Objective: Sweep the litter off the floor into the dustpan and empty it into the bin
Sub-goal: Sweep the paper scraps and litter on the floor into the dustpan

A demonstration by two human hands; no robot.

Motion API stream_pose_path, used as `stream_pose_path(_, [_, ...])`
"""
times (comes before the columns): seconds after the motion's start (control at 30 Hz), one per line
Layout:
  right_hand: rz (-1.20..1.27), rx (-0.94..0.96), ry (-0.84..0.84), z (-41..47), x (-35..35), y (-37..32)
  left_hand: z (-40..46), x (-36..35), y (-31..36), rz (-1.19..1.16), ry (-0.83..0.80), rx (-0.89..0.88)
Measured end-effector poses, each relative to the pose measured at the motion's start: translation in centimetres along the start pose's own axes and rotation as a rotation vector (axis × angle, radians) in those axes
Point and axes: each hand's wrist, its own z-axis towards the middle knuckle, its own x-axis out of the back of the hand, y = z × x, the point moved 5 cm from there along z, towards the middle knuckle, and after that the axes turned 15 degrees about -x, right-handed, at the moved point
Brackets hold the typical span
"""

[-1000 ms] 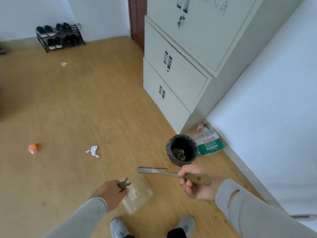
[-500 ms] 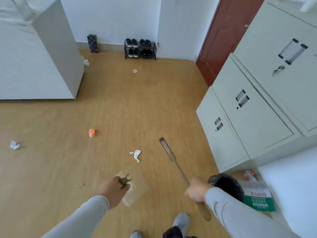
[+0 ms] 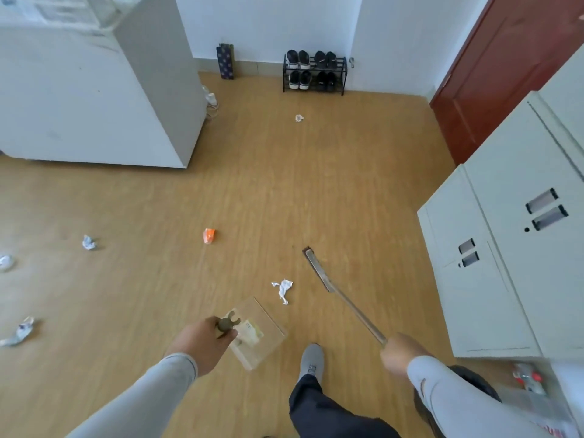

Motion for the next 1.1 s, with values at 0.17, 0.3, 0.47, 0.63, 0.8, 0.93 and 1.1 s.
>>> stream_pose_path(0.17, [-0.133,0.042,-0.036,2.4,3.4,-5.7,3.3,0.8,0.9,-0.012,0.017,0.059])
stream_pose_path(0.3, [-0.234,0.05,-0.061,2.8,4.0,-9.9,6.1,0.8,0.5,-0.031,0.007,0.088])
stream_pose_path(0.47, [-0.295,0.027,-0.119,3.0,3.1,-13.6,10.5,0.7,-0.5,-0.049,-0.035,0.089])
stream_pose_path(0.63, [-0.334,0.027,-0.191,3.8,-0.3,-16.3,13.1,-0.6,-2.1,-0.022,-0.089,0.053])
stream_pose_path(0.8, [-0.368,0.06,-0.25,1.7,-2.5,-16.1,13.2,-0.8,-4.5,-0.019,-0.105,0.043])
stream_pose_path(0.93, [-0.274,0.04,-0.357,0.8,2.1,-15.0,13.2,-0.6,-5.7,-0.029,-0.115,0.026])
stream_pose_path(1.1, [-0.259,0.05,-0.325,-2.6,5.7,-14.6,13.7,1.0,-6.1,-0.032,-0.104,-0.008])
